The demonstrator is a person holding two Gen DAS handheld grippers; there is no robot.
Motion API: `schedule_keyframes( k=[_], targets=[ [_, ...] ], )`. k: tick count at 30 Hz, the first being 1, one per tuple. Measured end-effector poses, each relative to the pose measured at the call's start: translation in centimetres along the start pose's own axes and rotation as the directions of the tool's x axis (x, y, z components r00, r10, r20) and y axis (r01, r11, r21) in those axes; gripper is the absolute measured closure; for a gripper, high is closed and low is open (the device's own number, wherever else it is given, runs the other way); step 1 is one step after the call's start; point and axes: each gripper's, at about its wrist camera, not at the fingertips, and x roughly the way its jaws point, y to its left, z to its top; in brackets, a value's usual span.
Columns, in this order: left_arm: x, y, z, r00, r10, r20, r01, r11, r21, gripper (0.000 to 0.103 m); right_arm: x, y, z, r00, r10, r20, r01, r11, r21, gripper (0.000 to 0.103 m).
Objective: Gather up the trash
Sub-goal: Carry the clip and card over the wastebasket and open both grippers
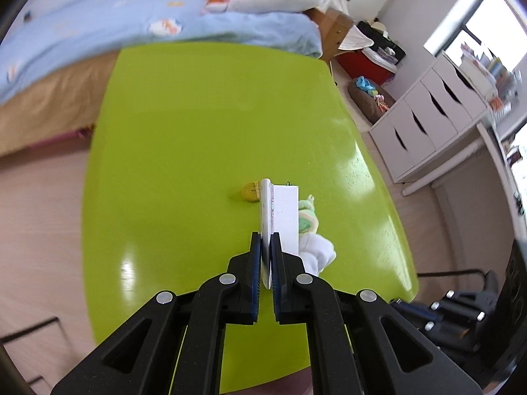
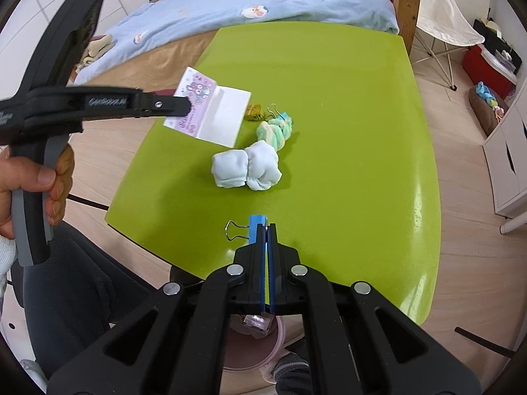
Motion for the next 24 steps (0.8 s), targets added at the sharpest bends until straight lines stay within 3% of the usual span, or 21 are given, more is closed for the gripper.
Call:
schedule_keyframes(
  k=[7, 16, 24],
  targets=[
    [-4.1, -1.3, -2.1, 0.997, 0.051, 0.058, -0.057, 0.992, 0.114, 0.098, -2.3, 0.6, -0.5, 0.999, 0.005, 0.034, -0.004, 1.0, -0.009, 0.102],
    [-9.0, -2.8, -6.6, 0.993, 0.036, 0.111, -0.055, 0.982, 0.182, 0.098, -5.6, 2.5, -1.6, 0.997, 0.021, 0.077, -0.017, 0.999, -0.046, 0.102],
    [-11.0, -4.1, -11.0, 0.994, 0.002, 0.108, -0.025, 0.978, 0.208, 0.097, -7.8, 4.9, -3.9, 0.994, 0.061, 0.089, -0.053, 0.995, -0.086, 0.102]
  ],
)
